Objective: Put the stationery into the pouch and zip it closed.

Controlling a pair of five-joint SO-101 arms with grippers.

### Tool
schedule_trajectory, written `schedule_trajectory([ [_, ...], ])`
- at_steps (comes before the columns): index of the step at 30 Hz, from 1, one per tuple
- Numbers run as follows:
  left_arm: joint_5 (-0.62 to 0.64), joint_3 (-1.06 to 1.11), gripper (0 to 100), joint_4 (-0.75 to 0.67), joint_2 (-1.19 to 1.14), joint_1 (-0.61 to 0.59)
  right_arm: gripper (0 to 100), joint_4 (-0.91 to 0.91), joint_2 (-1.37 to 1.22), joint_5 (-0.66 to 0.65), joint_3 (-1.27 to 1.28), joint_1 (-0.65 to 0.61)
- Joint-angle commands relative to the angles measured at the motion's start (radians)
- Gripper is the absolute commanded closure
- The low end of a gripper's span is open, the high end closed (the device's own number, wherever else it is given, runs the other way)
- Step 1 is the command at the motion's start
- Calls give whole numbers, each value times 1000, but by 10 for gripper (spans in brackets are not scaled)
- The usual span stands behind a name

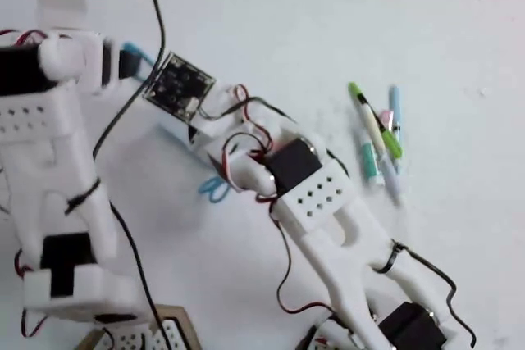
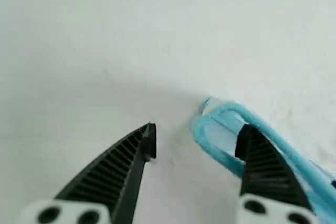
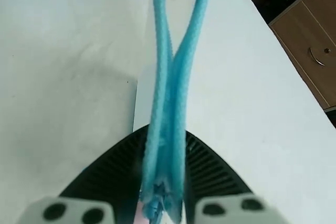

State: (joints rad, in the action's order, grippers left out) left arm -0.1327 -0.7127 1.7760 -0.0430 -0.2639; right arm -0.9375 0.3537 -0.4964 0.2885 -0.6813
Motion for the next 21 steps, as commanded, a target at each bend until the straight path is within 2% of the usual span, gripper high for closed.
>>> schedule_trajectory([
  [1,-12,-131,729,9,-127,-29,975,1,-1,-5,-3,12],
  [4,-15,-200,761,12,-190,-34,975,1,-1,-5,-3,12],
  [9,-109,-203,972,12,-195,-21,975,5,-1,-5,-3,45],
  [11,-117,-203,974,12,-195,-17,975,16,-1,8,-2,74],
  [14,-115,-202,979,14,-198,-3,966,30,4,103,-8,119],
  [16,-114,-200,980,14,-201,11,921,45,7,206,-8,153],
  [18,-91,-176,980,12,-198,17,834,44,10,275,-8,171],
  [21,-28,-142,980,11,-204,23,725,41,12,269,-6,173],
])
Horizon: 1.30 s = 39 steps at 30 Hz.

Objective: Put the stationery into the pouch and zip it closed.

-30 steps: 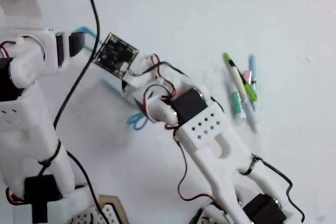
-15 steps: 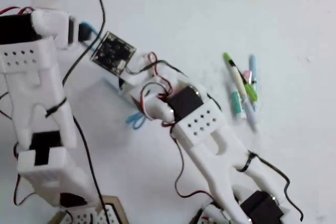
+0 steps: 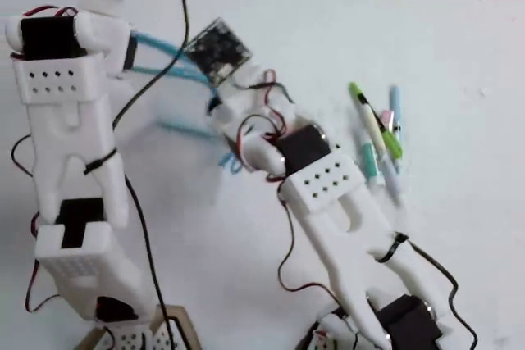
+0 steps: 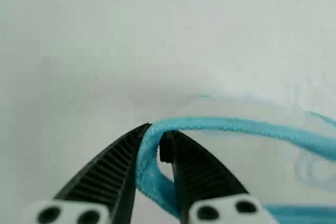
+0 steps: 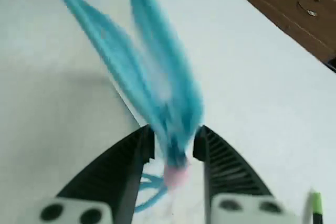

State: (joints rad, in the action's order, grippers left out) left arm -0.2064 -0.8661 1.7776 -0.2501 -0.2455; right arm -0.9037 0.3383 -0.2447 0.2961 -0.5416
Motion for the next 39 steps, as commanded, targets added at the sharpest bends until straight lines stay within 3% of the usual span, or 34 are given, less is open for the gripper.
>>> schedule_trajectory([
  [1,61,24,980,9,3,8,708,-5,27,5,-15,33],
  [10,160,30,979,8,2,15,700,-165,236,-48,-15,93],
  [14,213,28,979,8,3,26,701,-252,367,-58,-15,220],
  [19,307,27,979,8,11,52,701,-361,371,-58,-11,467],
  [21,324,27,979,8,12,55,701,-372,300,-58,-17,532],
  [28,327,28,979,8,6,57,701,-372,-173,-68,-166,547],
  [32,327,28,979,8,6,57,701,-435,-495,-152,-405,581],
  [39,327,28,979,8,6,57,701,-647,-1003,-175,-990,595],
])
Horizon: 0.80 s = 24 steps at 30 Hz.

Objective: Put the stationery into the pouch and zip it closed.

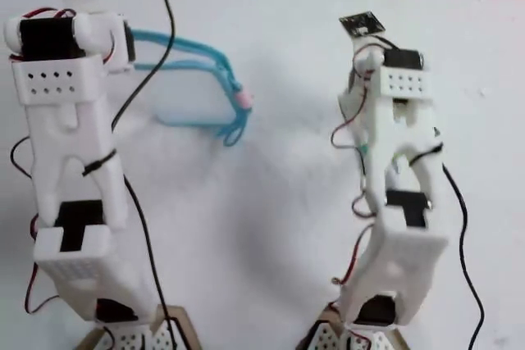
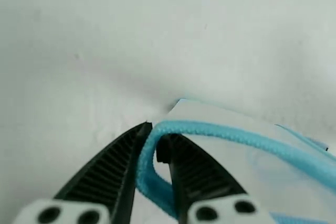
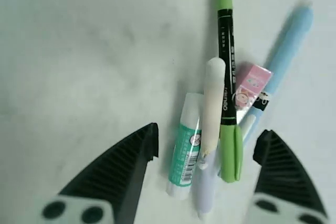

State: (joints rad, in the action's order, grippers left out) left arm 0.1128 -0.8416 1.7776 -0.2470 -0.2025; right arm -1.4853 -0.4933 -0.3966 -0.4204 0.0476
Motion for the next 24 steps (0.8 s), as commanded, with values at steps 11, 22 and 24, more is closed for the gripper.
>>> schedule_trajectory([
  [11,3,12,979,8,5,14,802,-283,-688,-120,-853,16],
  [22,2,12,979,8,2,14,962,-282,-723,-118,-862,12],
  [24,2,12,979,8,3,14,977,-282,-719,-114,-864,10],
])
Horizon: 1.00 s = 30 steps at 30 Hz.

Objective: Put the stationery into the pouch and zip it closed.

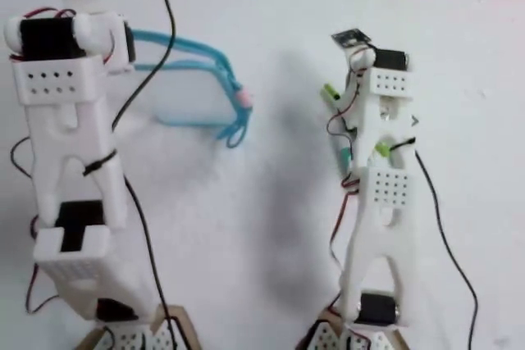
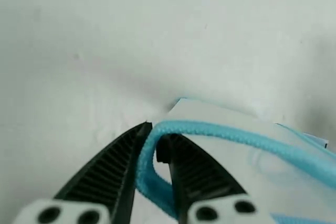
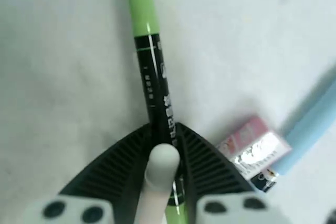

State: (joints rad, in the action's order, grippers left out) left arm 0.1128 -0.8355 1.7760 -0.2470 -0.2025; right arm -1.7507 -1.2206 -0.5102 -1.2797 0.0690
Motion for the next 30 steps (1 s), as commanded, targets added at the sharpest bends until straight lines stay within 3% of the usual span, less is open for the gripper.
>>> schedule_trajectory([
  [1,2,5,979,9,3,14,981,-18,16,0,-5,-13],
  [4,2,5,979,9,3,14,980,-18,51,5,-3,-18],
  [20,6,7,979,9,8,14,980,-22,619,348,29,-54],
  [23,6,7,979,11,9,14,980,-22,773,348,178,-120],
  [30,6,8,979,11,3,8,980,-18,1116,431,807,-280],
])
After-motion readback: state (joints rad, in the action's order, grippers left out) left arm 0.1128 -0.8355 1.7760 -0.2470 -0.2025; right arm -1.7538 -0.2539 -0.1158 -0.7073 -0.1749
